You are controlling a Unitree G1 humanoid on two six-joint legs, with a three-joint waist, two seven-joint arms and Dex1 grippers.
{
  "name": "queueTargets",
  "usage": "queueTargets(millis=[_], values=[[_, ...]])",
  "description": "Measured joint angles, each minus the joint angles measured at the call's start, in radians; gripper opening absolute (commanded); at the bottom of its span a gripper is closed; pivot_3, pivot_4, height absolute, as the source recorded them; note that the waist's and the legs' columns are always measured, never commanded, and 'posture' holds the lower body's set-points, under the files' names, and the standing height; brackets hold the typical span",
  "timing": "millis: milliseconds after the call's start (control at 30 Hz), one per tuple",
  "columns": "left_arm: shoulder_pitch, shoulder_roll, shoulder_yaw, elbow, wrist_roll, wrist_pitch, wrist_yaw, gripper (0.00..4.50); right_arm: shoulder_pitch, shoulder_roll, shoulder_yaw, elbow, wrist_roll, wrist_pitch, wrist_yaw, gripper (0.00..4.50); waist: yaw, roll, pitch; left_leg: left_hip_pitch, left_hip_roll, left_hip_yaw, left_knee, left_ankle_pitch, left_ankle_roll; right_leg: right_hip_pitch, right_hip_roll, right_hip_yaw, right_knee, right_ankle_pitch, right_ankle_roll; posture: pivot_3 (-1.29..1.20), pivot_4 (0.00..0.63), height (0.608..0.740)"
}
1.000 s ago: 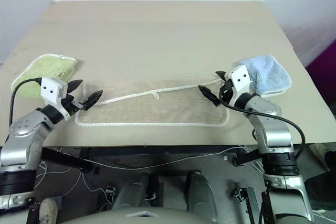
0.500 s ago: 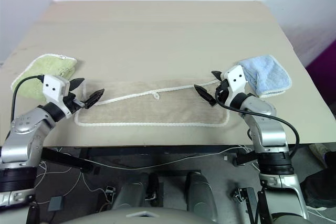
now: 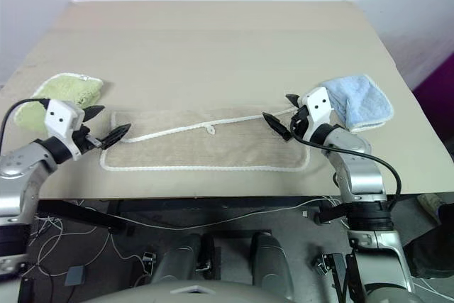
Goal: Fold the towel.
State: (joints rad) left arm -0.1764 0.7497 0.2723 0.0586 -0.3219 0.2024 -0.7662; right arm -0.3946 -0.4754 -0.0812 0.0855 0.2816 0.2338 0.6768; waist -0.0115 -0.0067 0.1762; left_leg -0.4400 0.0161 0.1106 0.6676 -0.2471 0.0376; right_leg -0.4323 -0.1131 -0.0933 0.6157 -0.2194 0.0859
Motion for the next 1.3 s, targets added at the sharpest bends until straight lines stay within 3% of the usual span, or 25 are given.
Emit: queueTargets(millis=[300,667,1000,1300], values=[[-0.053,0.079,-0.056,0.127,0.054,-0.144,-0.164,4.50,0.070,0.015,-0.001,-0.041,-0.002,0.001,-0.025,4.48,-0.001,0.001,0.000,0.000,0.000,0.000,0.000,0.000,0.000,0.000,0.000,0.000,0.000,0.000,0.000,0.00,0.150,0.740],[-0.197,0.144,-0.230,0.360,0.183,-0.417,-0.410,4.50,0.105,0.015,-0.007,-0.083,-0.001,0.007,-0.045,4.48,0.000,0.001,0.000,0.000,0.000,0.001,0.000,0.000,0.000,-0.001,0.000,0.000,0.000,0.000,0.000,0.00,0.150,0.740],[-0.396,0.153,-0.341,0.606,0.400,-0.736,-0.325,4.50,0.112,0.014,-0.011,-0.089,0.000,0.008,-0.048,4.48,0.000,0.001,0.000,0.000,0.000,0.001,0.000,0.000,0.000,-0.001,0.000,0.000,0.001,0.000,0.000,0.00,0.150,0.740],[-0.497,0.167,-0.411,0.749,0.513,-0.907,-0.233,4.50,0.113,0.014,-0.014,-0.092,-0.001,0.008,-0.056,4.48,0.000,0.000,0.000,0.000,0.000,0.001,0.000,0.000,0.001,-0.001,0.000,0.000,0.001,0.000,0.000,0.00,0.150,0.740]])
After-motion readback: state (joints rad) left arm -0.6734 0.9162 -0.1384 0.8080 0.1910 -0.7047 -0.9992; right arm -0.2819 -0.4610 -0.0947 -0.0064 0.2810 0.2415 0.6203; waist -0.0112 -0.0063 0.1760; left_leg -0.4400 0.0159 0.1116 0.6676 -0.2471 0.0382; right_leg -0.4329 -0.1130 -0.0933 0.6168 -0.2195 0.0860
